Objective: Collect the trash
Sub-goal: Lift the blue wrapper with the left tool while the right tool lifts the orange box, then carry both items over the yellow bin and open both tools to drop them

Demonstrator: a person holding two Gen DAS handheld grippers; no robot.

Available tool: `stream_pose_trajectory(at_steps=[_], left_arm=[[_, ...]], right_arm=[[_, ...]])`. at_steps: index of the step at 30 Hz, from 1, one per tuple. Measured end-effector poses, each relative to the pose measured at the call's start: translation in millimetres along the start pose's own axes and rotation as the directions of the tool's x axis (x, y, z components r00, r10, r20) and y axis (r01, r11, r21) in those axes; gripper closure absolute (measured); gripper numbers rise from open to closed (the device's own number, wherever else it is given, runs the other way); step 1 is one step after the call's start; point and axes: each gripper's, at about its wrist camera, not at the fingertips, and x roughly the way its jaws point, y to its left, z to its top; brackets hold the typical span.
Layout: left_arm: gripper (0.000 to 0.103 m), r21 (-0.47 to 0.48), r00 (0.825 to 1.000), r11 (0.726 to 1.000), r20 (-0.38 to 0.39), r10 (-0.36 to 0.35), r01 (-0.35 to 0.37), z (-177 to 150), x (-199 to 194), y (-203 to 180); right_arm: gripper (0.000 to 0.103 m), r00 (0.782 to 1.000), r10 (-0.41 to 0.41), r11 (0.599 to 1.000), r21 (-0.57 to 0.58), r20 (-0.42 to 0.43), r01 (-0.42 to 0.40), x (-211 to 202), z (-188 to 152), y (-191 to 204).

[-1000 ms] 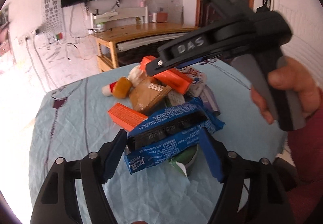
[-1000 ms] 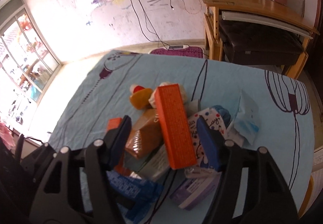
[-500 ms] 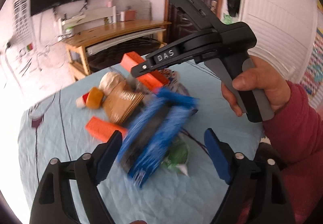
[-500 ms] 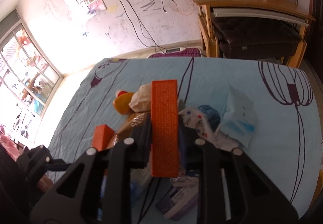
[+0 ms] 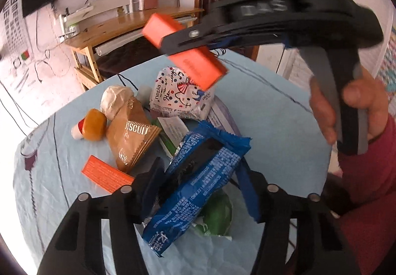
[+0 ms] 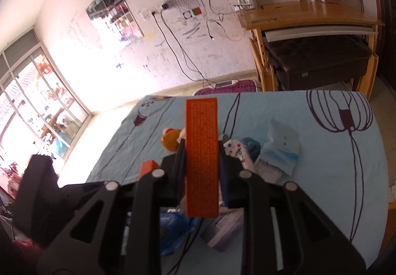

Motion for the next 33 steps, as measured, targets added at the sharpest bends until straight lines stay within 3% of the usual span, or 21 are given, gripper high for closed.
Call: stream_pose_trajectory(at_steps=[6,10,13,22,27,33], left_arm=[[0.063,-0.107,0.998,0.994,0.056,0.037,-0.031,-2,-9,18],[0.082,-0.133,0.991,0.99,0.112,0.068,-0.053,-4,-23,20],[0.089,-0.149,0.985,0.985,0.139,0.104,-0.083,-4,-31,20],[0.092,-0.163,0.965,0.975,0.193,0.18,-0.149,-4,-61,1],[0.092,-0.109,0.958,0.985,0.237,0.159,-0.137,20,-73,-33],[0.092,-0.048,0.964,0.996,0.251,0.083,-0.073,69,-60,-82]], right_arm=[[0.081,0.998,-0.014,1.0,0.012,0.058,0.013,-17,-1,-7],[0.081,0.997,-0.01,0.999,0.04,0.082,0.006,-25,-2,-16],[0.081,0.996,-0.009,0.998,0.062,0.093,0.004,-27,-2,-24],[0.081,0.989,-0.051,0.991,0.133,0.139,0.032,-52,-13,-59],[0.08,0.976,-0.121,0.978,0.189,0.179,0.086,-83,-23,-98],[0.08,0.953,-0.222,0.951,0.263,0.208,0.164,-124,-41,-151]])
